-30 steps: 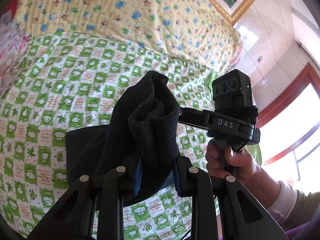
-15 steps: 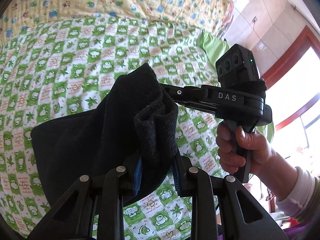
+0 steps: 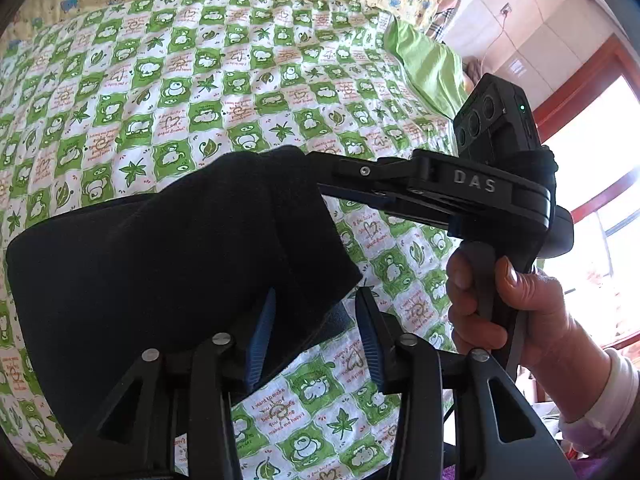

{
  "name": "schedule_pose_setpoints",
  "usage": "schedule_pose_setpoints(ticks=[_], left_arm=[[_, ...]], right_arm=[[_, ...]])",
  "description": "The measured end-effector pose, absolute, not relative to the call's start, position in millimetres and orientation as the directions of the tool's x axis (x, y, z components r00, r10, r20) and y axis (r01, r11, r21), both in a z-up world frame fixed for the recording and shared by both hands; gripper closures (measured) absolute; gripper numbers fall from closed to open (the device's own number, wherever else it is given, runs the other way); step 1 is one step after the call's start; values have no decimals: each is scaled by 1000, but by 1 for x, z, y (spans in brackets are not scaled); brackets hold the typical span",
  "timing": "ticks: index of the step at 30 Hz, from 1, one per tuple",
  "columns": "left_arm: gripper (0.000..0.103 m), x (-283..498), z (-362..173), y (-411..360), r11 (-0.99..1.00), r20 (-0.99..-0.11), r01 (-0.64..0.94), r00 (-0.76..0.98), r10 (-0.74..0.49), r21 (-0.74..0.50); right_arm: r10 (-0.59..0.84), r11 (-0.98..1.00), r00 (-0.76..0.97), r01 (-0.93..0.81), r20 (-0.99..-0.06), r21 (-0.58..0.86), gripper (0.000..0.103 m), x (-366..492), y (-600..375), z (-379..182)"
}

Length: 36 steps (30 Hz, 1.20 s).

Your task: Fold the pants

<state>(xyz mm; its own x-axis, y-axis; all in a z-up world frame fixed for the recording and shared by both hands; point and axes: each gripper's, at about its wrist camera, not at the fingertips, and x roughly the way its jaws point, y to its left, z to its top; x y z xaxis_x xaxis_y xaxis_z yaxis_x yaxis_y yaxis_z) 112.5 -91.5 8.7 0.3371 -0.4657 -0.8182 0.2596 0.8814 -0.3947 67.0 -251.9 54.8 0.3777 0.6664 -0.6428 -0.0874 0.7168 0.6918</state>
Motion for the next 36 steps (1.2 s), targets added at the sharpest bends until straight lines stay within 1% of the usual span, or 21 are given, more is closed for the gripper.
schedule_pose_setpoints(ticks=[1, 2, 10, 15, 18, 20, 22, 24, 28, 32, 36], left_arm=[[60, 112, 10, -91, 882, -818, 261, 340, -464, -392], [60, 110, 12, -89, 883, -817, 259, 344, -463, -391], [57, 100, 25, -58, 880, -795, 193, 377, -475, -434], [52, 91, 32, -39, 888, -791, 159, 407, -458, -432], [51, 87, 34, -26, 889, -787, 126, 421, -450, -441], [50, 84, 34, -20, 889, -786, 107, 428, -446, -446], [48, 82, 34, -13, 887, -784, 85, 437, -442, -453], [46, 79, 33, -5, 886, -781, 68, 444, -438, -458], [45, 72, 32, 8, 887, -782, 31, 460, -422, -460], [43, 66, 30, 21, 886, -783, -7, 472, -406, -463], [41, 60, 28, 32, 884, -785, -48, 483, -387, -465]], right_arm=[[654, 726, 388, -78, -650, 684, 47, 64, -253, 56], [650, 727, 398, -77, -648, 682, 42, 62, -254, 57], [645, 724, 405, -53, -648, 687, 42, 52, -255, 60], [618, 747, 410, -42, -670, 663, 42, 48, -254, 66], [599, 764, 410, -35, -688, 645, 39, 47, -251, 71], [601, 762, 411, -36, -686, 646, 28, 45, -249, 74], [595, 768, 415, -40, -689, 639, 25, 43, -246, 78], [589, 776, 409, -47, -697, 629, 25, 42, -242, 81], [574, 796, 403, -70, -713, 601, 24, 40, -233, 87], [557, 815, 405, -99, -725, 570, 19, 38, -223, 94], [551, 822, 392, -105, -736, 560, 18, 37, -217, 94]])
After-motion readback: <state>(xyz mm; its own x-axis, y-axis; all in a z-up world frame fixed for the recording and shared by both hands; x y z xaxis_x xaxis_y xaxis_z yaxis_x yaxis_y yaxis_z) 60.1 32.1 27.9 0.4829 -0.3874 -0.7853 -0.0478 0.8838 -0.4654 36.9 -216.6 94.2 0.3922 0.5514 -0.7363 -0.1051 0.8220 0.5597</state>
